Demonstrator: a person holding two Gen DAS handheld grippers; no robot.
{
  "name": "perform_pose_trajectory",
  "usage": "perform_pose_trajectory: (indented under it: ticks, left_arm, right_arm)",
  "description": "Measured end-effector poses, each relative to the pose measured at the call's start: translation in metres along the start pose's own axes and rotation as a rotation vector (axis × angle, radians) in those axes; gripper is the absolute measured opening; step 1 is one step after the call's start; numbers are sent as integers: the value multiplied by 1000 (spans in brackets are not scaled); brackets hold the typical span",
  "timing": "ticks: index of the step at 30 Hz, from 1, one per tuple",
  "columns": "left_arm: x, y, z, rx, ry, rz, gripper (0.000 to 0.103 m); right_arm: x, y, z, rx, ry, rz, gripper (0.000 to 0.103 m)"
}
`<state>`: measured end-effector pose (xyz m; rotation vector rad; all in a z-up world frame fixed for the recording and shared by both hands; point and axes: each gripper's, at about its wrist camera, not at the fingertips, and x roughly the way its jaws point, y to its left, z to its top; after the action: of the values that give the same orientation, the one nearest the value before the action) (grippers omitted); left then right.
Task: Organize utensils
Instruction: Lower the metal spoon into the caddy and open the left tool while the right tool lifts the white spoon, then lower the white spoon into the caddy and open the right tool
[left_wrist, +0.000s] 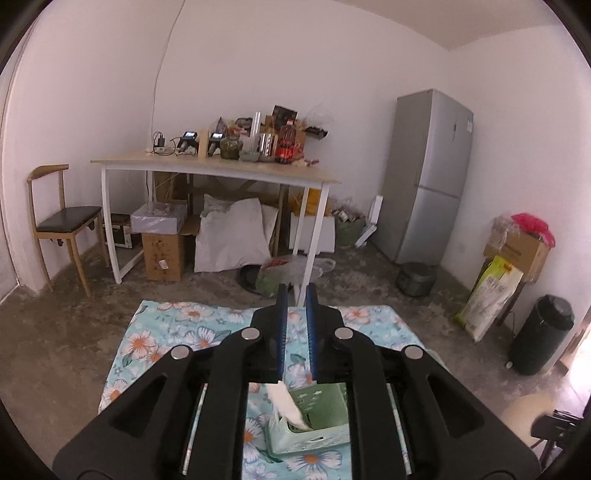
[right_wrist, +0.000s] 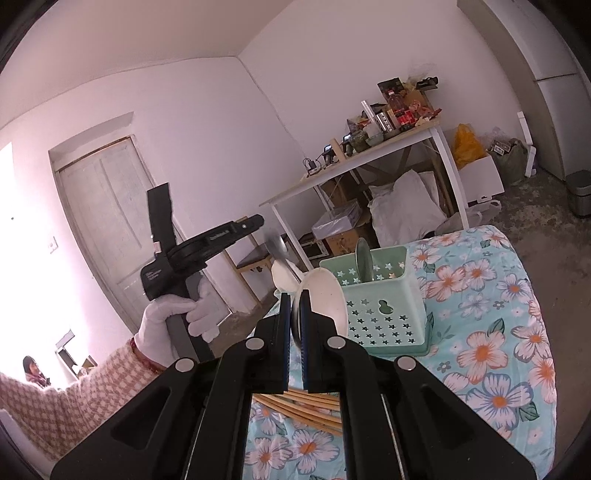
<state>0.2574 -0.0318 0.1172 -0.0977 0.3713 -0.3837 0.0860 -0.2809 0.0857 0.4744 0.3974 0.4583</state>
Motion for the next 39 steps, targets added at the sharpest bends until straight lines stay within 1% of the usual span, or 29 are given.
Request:
perform_pose_trajectory:
  ticks: [7,9,11,14,16,19,21,23,25,28,31,33,39]
  left_arm:
    - [-24,10,-1,-48,-27,-20,12]
    - [-36,15,-6,-68,-26,-26,17]
    - [-47,19,-12,-84,-20,-33,21]
    - [-65,24,-33,-101,10,-45,36]
    - [-74,26,-47,-105,32,-52,42]
    - [-86,32,-74,-115,74,-55,49]
    - [-92,37,-91,-127,96,-47,50]
    - [-97,45,-108,-159,113,-40,52]
    - [-100,52,-124,-183,141,-40,52]
    - [-106,59,-141,-204,162,-43,52]
    - [-109,62,-152,-224,183,-55,52]
    - [-109,60,-159,-221,190,-59,52]
    - [-106,60,-162,-222,199,-66,52]
  right_arm:
    - [3,-6,8,41,-13,28,5]
    - [4,-8,14,48,-24,42,5]
    - [3,-11,26,53,-49,74,5]
    - [3,-16,44,65,-92,133,5]
    - [7,-20,58,74,-125,181,5]
    - [18,-27,80,89,-151,242,5]
    - [25,-29,89,97,-158,265,5]
    - [35,-31,101,102,-174,296,5]
    - [45,-32,110,93,-191,309,5]
    - [57,-31,118,73,-221,309,5]
    - [71,-33,122,64,-244,313,5]
    - [79,-34,123,49,-253,299,5]
    - [111,-44,112,24,-228,249,5]
